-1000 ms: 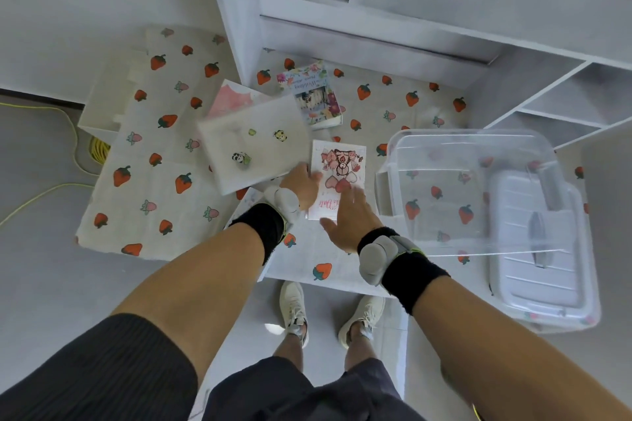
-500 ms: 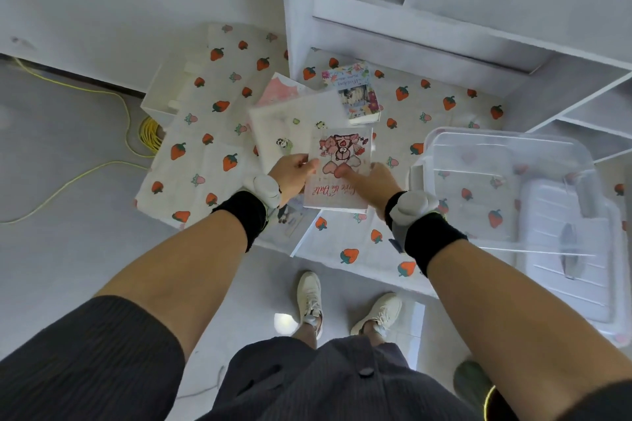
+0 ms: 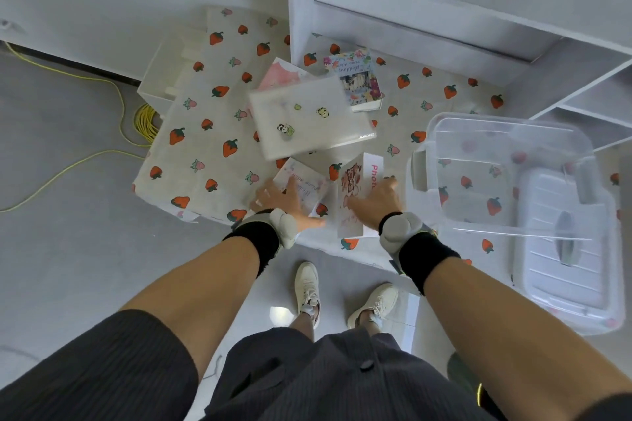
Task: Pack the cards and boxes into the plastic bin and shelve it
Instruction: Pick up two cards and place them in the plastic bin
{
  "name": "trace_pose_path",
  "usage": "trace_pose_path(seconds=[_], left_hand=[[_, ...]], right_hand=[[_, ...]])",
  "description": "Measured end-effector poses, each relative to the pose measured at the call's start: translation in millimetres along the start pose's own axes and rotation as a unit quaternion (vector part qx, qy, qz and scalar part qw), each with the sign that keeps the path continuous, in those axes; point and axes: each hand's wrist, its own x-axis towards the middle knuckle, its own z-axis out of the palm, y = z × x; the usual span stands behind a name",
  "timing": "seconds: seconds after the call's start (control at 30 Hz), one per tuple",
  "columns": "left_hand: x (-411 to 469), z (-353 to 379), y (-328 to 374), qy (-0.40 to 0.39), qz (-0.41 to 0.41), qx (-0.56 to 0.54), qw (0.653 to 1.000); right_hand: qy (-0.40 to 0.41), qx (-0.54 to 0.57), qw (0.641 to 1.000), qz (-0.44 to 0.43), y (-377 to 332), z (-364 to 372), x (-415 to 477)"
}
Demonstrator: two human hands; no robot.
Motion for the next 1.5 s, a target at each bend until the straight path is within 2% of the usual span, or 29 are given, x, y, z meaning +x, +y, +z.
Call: trace_pose_path(seconds=[0.07,0.27,0.3,0.37,0.43,0.5,0.63,0.7,0.73,0.8,0.97,1.07,1.3,1.5], left_hand=[[4,6,-3,-0.021,-0.017,-0.009,1.0],[6,-7,-12,-0.013,-0.015,-0.032,0.999],[6,-11,-13,-0.013,-0.001,-0.055,0.998],[5,-20,-14,-0.017,0.029,-0.166,0.986],[0,-31,-12,-0.032,0.069,-0.309,0.948],[-6,-39,-7,-0.077,0.075,-0.419,0.902],[-20,-56,10,-0.168,0.052,-0.546,0.819],[-21,-65,17,-0.175,0.046,-0.593,0.784],[-20,-69,21,-0.165,0.044,-0.603,0.779],[-19,-79,33,-0.123,0.043,-0.597,0.792],[-34,-117,67,0.05,0.1,-0.485,0.867],[-40,-136,88,0.103,0.117,-0.431,0.889],[-62,-175,171,0.163,0.177,-0.445,0.863],[-83,-172,240,0.118,0.208,-0.471,0.849]], right_hand=[[-0.018,-0.009,1.0,-0.005,0,12,-5],[-0.041,0.016,0.999,0.003,-7,29,-8],[-0.043,0.016,0.999,0.006,-7,28,-8],[-0.044,0.016,0.999,0.005,-7,24,-6],[-0.055,0.027,0.998,0.002,-6,20,-6],[-0.07,0.048,0.996,-0.008,-10,17,-4],[-0.055,0.094,0.993,-0.051,-27,-2,-10],[-0.052,0.105,0.99,-0.077,-35,-12,-9],[-0.052,0.115,0.988,-0.084,-38,-17,-9],[-0.045,0.141,0.985,-0.087,-43,-33,-10],[-0.004,0.163,0.983,-0.089,-45,-86,-15],[0.017,0.2,0.976,-0.082,-39,-121,-9],[0.072,0.258,0.961,-0.072,3,-220,2],[0.123,0.248,0.96,-0.028,64,-279,7]])
